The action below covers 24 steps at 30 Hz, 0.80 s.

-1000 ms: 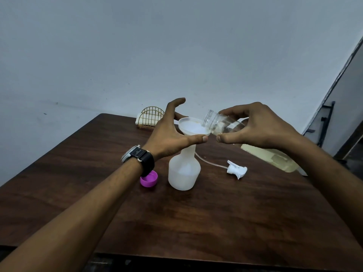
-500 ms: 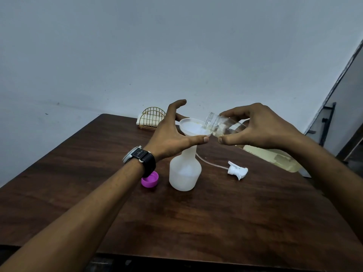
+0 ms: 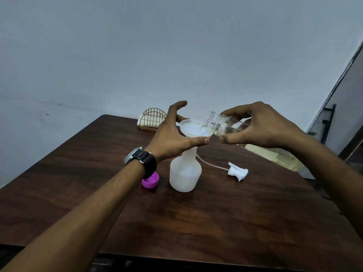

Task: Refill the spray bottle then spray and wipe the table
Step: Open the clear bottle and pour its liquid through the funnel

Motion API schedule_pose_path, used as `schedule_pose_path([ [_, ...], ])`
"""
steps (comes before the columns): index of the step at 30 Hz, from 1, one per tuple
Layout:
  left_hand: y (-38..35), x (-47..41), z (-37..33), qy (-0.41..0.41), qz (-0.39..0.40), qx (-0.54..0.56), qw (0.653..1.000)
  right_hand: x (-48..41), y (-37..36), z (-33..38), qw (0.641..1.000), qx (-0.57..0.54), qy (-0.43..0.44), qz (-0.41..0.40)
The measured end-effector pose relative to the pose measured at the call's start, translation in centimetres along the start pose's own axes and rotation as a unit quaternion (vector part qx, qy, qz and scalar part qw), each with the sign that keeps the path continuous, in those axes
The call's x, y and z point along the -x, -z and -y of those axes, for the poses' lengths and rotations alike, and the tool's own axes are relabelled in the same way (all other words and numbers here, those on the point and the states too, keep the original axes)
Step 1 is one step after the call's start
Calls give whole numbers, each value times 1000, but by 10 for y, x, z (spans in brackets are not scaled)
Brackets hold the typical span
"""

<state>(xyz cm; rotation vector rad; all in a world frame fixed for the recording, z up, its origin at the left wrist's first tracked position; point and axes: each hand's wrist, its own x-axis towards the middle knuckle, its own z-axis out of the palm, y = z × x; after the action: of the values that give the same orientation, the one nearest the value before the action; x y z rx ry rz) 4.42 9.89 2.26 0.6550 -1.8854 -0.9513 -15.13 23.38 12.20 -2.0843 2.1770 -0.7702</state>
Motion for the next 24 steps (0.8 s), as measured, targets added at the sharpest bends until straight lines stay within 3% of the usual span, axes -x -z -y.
schedule_pose_path([
  [24, 0, 2, -2, 7, 4, 4, 1000, 2, 9, 7, 1000, -3, 7, 2],
])
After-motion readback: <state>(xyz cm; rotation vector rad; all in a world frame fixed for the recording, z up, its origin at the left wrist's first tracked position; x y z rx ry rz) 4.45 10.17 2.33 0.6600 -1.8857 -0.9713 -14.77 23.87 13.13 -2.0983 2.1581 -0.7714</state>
